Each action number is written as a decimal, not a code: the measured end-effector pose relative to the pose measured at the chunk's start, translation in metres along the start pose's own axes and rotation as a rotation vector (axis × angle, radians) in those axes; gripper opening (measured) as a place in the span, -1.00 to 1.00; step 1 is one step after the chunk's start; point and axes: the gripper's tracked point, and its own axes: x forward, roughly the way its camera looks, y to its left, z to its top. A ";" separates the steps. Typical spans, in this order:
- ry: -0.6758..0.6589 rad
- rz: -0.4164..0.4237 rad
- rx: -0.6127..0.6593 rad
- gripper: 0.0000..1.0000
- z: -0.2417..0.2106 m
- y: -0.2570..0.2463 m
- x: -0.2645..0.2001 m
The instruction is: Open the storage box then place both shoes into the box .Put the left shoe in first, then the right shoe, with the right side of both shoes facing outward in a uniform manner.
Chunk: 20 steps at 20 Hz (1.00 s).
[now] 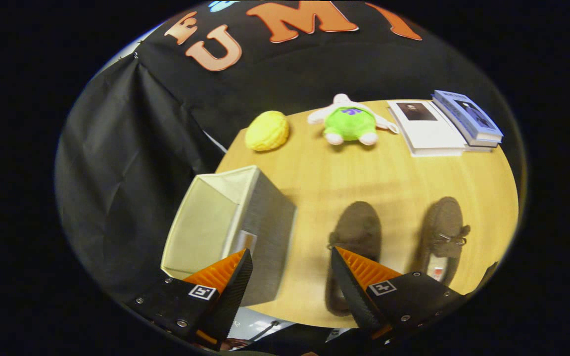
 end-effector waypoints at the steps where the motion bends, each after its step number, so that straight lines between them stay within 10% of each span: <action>1: 0.024 -0.030 0.000 0.91 -0.013 -0.017 0.002; 10: 0.150 -0.149 0.035 0.62 -0.063 -0.091 0.055; 20: 0.115 -0.191 0.121 -0.40 -0.042 -0.116 0.097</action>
